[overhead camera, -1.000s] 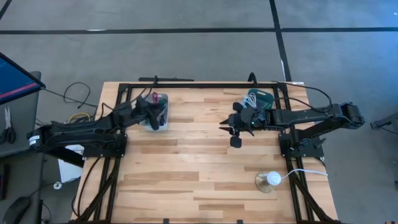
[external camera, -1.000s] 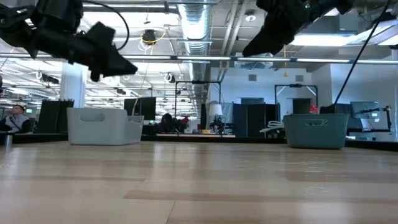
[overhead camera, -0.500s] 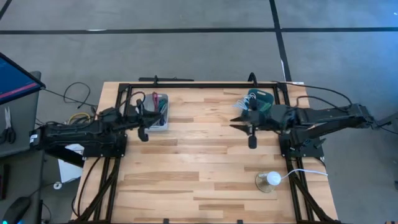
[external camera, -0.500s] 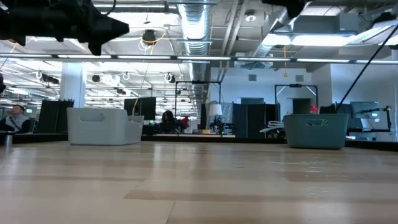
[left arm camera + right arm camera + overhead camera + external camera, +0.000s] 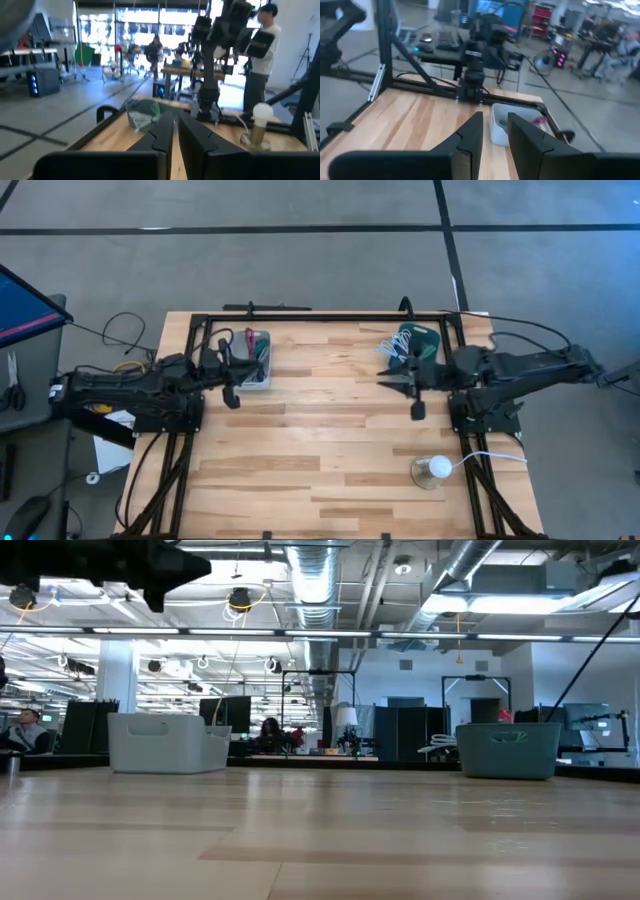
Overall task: Pick & Place USB Port
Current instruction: Return to Home Position
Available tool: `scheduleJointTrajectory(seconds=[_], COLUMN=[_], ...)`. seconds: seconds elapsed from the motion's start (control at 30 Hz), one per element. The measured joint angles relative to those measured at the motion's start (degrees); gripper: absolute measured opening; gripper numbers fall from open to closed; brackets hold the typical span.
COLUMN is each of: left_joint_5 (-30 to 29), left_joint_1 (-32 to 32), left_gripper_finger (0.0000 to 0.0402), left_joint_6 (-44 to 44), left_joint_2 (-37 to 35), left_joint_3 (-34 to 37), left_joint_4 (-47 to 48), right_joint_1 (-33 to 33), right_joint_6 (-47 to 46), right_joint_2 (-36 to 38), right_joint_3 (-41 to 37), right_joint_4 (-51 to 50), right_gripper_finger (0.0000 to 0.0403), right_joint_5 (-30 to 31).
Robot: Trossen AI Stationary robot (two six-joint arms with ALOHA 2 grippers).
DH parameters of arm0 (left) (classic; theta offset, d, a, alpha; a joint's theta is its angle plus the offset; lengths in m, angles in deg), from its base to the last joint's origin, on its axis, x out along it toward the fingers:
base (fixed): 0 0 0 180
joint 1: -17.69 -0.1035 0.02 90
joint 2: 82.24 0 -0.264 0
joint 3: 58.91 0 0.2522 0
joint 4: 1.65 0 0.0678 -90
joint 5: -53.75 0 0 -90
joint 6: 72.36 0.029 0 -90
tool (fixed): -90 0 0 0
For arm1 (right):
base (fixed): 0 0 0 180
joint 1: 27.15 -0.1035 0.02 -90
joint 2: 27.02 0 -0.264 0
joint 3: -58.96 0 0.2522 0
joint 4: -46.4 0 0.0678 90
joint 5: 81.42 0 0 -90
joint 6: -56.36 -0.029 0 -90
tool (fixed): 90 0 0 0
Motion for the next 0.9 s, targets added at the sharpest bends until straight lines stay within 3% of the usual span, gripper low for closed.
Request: scheduleJointTrajectory(seconds=[0.1, 0.33, 0.67, 0.77, 0.9], left_joint_5=[0.0, 1.8, 1.9, 1.8, 1.8], left_joint_1=[0.3, 1.8, 2.9, 2.9, 2.9], left_gripper_finger=[0.0026, 0.0028, 0.0025, 0.0022, 0.0023], left_joint_6=[-1.1, -1.2, -4.0, 2.2, 5.5], left_joint_2=[4.1, 10.5, 10.7, 10.5, 10.2], left_joint_3=[-1.5, -6.8, -7.1, -7.2, -7.2], left_joint_4=[0.3, -0.1, -1.0, -1.6, -1.0], right_joint_1=[1.4, 2.9, 3.1, 3.0, 2.9], right_joint_6=[3.1, 2.0, -4.1, -5.6, 0.3], right_joint_2=[-3.8, -6.3, -6.8, -6.7, -5.8], right_joint_3=[-0.1, 0.0, 0.0, 0.0, 0.0], right_joint_4=[4.3, 9.3, 9.0, 9.3, 8.3], right_gripper_finger=[0.0082, 0.0082, 0.0082, 0.0082, 0.0082], right_joint_5=[-2.7, -2.4, -0.8, -0.8, -0.9])
